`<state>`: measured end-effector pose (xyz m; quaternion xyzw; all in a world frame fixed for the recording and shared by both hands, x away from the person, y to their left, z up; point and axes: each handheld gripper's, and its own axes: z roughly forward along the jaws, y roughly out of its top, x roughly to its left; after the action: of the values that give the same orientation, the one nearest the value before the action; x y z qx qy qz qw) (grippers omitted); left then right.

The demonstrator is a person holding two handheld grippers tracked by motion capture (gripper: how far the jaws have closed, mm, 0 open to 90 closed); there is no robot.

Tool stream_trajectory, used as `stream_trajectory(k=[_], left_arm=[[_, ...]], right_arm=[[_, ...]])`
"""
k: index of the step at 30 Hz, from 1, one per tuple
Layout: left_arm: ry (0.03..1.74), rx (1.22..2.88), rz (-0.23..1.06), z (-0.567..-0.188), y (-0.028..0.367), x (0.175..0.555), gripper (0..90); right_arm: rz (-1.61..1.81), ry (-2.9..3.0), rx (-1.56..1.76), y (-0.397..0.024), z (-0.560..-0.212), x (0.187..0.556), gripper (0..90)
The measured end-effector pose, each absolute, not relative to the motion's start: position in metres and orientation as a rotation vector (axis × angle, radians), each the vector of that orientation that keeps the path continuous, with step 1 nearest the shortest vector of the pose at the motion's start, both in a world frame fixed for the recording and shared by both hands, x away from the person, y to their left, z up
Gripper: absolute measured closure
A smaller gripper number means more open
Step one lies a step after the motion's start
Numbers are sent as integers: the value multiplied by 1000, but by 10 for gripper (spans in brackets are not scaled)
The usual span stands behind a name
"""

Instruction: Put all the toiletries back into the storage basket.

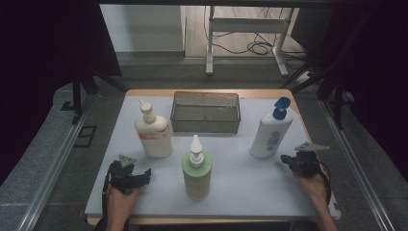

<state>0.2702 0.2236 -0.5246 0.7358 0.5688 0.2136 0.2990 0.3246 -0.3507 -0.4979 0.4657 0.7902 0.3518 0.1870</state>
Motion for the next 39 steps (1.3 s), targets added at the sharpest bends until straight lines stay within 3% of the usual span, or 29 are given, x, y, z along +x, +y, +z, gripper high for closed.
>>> stream_trajectory(k=[39], left_arm=[[1509, 1956, 569, -525, 224, 270, 137]], right_arm=[[1016, 2227, 1340, -350, -511, 399, 900]])
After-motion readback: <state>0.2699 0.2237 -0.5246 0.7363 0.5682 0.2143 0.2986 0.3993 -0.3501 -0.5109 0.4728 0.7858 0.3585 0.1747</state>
